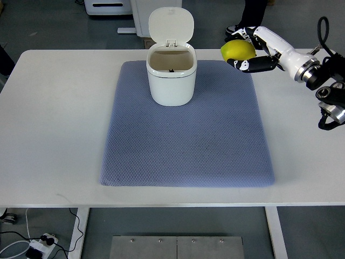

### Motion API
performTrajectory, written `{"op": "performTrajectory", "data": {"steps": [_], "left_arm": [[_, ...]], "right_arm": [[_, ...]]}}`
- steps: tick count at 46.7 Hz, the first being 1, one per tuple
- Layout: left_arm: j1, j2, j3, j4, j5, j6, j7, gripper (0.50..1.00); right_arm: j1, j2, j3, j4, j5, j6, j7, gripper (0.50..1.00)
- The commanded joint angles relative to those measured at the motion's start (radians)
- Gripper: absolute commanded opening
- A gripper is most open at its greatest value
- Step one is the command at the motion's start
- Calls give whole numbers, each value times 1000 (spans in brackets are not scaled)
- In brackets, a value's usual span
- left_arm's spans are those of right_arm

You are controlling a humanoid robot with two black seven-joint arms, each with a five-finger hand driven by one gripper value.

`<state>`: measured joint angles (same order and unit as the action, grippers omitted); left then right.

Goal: Put lemon in trash with right hand
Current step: 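Carry the lemon with the right hand over the open white bin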

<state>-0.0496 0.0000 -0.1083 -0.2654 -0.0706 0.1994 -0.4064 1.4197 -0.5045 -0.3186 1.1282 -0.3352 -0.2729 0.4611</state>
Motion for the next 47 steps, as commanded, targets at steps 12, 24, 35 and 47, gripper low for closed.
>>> {"op": "performTrajectory", "data": {"steps": [12, 24, 35, 47], "left_arm": [[0, 0, 1, 0, 0, 0, 0, 1000], [0, 0, 1, 0, 0, 0, 0, 1000], [0, 0, -1, 0, 0, 0, 0, 1000], [0, 0, -1, 0, 0, 0, 0, 1000]], "right_arm": [[41, 193, -2, -126, 50, 6, -33, 500], [45, 371, 0, -294, 50, 52, -65, 500], [45, 505, 0, -487, 50, 139, -73, 500], [33, 505, 0, -544, 50, 178, -71, 500]]}}
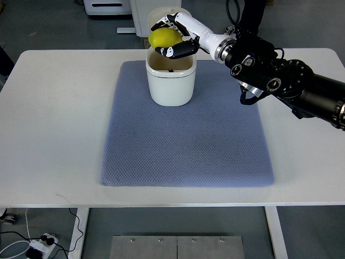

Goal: Put lemon in trash with right hand
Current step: 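Carry the lemon with the right hand over the open white bin, then open the right hand to drop the lemon into the bin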

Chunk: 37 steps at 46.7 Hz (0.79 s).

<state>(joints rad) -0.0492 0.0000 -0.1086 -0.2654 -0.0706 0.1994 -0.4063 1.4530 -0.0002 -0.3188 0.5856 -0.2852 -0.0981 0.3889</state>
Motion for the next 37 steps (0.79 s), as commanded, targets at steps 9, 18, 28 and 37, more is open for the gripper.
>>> {"op": "performTrajectory", "data": {"steps": [9, 18, 28, 37], "left_arm": [[0, 0, 0, 0, 0, 0, 0, 1000], [0, 0, 0, 0, 0, 0, 0, 1000], [0, 0, 0, 0, 0, 0, 0, 1000], [0, 0, 0, 0, 0, 0, 0, 1000]], "right_arm": [[-14, 0, -3, -20, 0, 5, 1, 500], [-20, 0, -3, -20, 0, 3, -1, 500], [-25, 0, -2, -20, -2, -6, 2, 512], [-26, 0, -2, -20, -2, -6, 1, 602]]}}
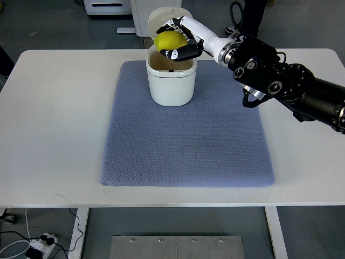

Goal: Put lemon in trash with right hand

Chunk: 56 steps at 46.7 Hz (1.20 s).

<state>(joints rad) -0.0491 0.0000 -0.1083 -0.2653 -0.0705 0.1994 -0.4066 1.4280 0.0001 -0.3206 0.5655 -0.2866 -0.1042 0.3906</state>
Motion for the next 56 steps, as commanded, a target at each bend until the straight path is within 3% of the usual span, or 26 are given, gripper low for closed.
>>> {"op": "performTrajectory", "data": {"steps": [1, 8, 13, 24, 34, 50, 56], "left_arm": [[0, 0, 1, 0, 0, 0, 0, 1000], [0, 0, 1, 0, 0, 0, 0, 1000], [0, 0, -1, 0, 0, 0, 0, 1000], [0, 0, 1, 0, 0, 0, 0, 1000], [0, 0, -1, 0, 0, 0, 0, 1000], [0, 0, -1, 0, 0, 0, 0, 1000], [0, 0, -1, 0, 0, 0, 0, 1000]], "right_arm": [[-1, 0, 0, 1, 0, 0, 1, 602], [-4, 0, -2, 1, 0, 0, 1, 621], [-8, 0, 0, 1, 0, -6, 1, 719], [-6, 0, 0, 1, 0, -8, 1, 828], [-4, 0, 0, 7, 0, -8, 8, 987], [9, 0, 1, 30, -2, -6, 14, 1000], [11, -14, 0, 99, -8, -5, 36, 1000]]}}
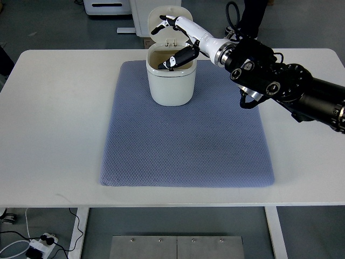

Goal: Put lemon in trash with right hand

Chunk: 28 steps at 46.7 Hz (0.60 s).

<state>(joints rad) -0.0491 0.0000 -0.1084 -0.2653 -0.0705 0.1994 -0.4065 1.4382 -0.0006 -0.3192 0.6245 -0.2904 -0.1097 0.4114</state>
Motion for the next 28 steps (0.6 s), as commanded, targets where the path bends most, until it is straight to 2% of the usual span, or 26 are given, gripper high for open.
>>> {"op": "performTrajectory", "data": {"steps": [1, 7, 16, 22, 28], "left_arm": [[0, 0, 0, 0, 0, 0, 0, 1000], [0, 0, 1, 0, 0, 0, 0, 1000], [0, 0, 0, 0, 0, 0, 0, 1000], [0, 0, 1, 0, 0, 0, 0, 1000], [0, 0, 1, 0, 0, 0, 0, 1000]], "right_arm": [[1, -25, -1, 64, -4, 1, 21, 1000], [25, -111, 0, 184, -4, -1, 35, 1000], [31, -245, 34, 280, -1, 1, 35, 1000], [11, -370, 72, 363, -1, 12, 33, 1000], [-27, -469, 78, 373, 3, 13, 29, 1000]]}}
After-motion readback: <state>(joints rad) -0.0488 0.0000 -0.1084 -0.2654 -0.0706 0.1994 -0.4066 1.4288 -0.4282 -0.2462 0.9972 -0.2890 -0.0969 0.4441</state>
